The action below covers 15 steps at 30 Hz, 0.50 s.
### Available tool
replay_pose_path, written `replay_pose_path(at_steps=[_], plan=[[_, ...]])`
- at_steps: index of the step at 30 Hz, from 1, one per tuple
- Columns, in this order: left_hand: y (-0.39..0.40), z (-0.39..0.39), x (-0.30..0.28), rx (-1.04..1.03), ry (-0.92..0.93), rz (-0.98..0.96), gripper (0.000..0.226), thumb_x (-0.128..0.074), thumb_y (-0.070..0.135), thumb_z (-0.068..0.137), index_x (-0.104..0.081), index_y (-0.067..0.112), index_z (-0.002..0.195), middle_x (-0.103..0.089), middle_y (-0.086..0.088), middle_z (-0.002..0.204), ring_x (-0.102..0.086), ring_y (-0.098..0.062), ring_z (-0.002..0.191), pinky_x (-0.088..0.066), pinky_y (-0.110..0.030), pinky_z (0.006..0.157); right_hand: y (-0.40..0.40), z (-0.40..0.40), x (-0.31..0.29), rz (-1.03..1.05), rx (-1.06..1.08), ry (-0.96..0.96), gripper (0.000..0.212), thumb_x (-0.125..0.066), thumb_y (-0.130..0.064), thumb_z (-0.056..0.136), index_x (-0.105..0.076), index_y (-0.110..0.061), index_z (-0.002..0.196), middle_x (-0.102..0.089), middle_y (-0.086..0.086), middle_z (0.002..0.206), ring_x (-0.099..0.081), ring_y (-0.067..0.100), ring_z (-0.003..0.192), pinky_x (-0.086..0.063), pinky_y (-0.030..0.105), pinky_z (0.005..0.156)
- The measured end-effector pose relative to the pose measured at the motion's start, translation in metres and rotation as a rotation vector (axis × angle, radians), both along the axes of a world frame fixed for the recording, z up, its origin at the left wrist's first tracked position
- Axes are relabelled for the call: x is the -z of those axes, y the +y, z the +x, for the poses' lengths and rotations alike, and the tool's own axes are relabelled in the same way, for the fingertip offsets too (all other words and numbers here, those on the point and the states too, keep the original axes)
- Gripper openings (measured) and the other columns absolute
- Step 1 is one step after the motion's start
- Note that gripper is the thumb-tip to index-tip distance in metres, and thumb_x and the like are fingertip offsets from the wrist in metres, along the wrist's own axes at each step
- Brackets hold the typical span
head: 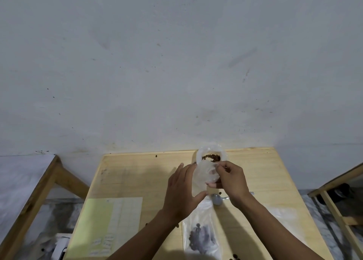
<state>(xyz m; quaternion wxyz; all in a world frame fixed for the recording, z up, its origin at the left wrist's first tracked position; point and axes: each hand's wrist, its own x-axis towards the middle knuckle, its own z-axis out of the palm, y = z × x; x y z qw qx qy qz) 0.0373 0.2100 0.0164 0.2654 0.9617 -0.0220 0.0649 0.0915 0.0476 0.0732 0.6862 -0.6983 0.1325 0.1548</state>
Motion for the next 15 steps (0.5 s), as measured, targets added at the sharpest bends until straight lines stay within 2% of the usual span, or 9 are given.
replay_pose_path(at_steps=[2, 4, 7, 9, 11, 13, 15], plan=[[-0.002, -0.003, 0.001, -0.001, -0.016, -0.036, 0.070, -0.057, 0.054, 0.082, -0.038, 0.025, 0.142, -0.048, 0.010, 0.139, -0.040, -0.016, 0.136, -0.037, -0.039, 0.110, -0.003, 0.001, 0.001, 0.016, -0.023, 0.038, 0.017, -0.051, -0.003, 0.098, -0.068, -0.002, 0.095, -0.066, 0.016, 0.085, -0.071, 0.035, 0.061, -0.060, 0.036, 0.058], [-0.003, -0.006, 0.003, -0.014, -0.042, -0.060, 0.065, -0.059, 0.050, 0.081, -0.042, 0.024, 0.138, -0.053, 0.008, 0.132, -0.048, -0.017, 0.128, -0.041, -0.040, 0.107, -0.007, 0.003, 0.003, 0.005, -0.058, 0.075, 0.016, -0.051, -0.005, 0.098, -0.067, -0.001, 0.097, -0.067, 0.018, 0.088, -0.071, 0.034, 0.059, -0.060, 0.034, 0.057], [-0.004, -0.007, 0.000, -0.012, -0.085, -0.064, 0.069, -0.061, 0.057, 0.079, -0.045, 0.023, 0.137, -0.054, 0.010, 0.129, -0.050, -0.013, 0.123, -0.043, -0.037, 0.104, -0.012, 0.006, 0.005, 0.025, -0.068, 0.123, 0.014, -0.052, -0.005, 0.098, -0.065, 0.002, 0.097, -0.067, 0.022, 0.091, -0.071, 0.036, 0.061, -0.062, 0.038, 0.061], [-0.007, -0.006, -0.005, 0.003, -0.079, -0.053, 0.082, -0.064, 0.068, 0.072, -0.045, 0.022, 0.137, -0.054, 0.013, 0.128, -0.048, -0.008, 0.120, -0.040, -0.028, 0.102, -0.012, 0.006, 0.006, 0.032, -0.069, 0.146, 0.014, -0.053, -0.006, 0.098, -0.064, 0.000, 0.094, -0.068, 0.021, 0.089, -0.072, 0.039, 0.064, -0.062, 0.046, 0.073], [-0.010, -0.006, -0.008, -0.004, -0.045, -0.043, 0.089, -0.065, 0.072, 0.067, -0.043, 0.022, 0.138, -0.052, 0.015, 0.130, -0.047, -0.007, 0.121, -0.040, -0.028, 0.100, -0.010, 0.006, 0.006, 0.035, -0.079, 0.159, 0.014, -0.052, -0.007, 0.099, -0.064, -0.001, 0.094, -0.070, 0.016, 0.083, -0.073, 0.040, 0.068, -0.059, 0.050, 0.081], [-0.012, -0.006, -0.005, -0.039, -0.036, -0.049, 0.084, -0.064, 0.065, 0.071, -0.041, 0.022, 0.139, -0.050, 0.014, 0.133, -0.047, -0.009, 0.124, -0.042, -0.034, 0.102, -0.008, 0.007, 0.005, 0.041, -0.097, 0.165, 0.014, -0.050, -0.007, 0.099, -0.063, -0.002, 0.095, -0.070, 0.013, 0.082, -0.073, 0.040, 0.070, -0.059, 0.049, 0.082], [-0.012, -0.007, -0.003, -0.070, -0.054, -0.062, 0.072, -0.063, 0.052, 0.075, -0.043, 0.021, 0.136, -0.052, 0.011, 0.131, -0.050, -0.011, 0.121, -0.045, -0.038, 0.099, -0.008, 0.009, 0.005, 0.060, -0.114, 0.162, 0.015, -0.051, -0.005, 0.098, -0.064, 0.000, 0.094, -0.070, 0.013, 0.082, -0.073, 0.037, 0.068, -0.062, 0.042, 0.075]])
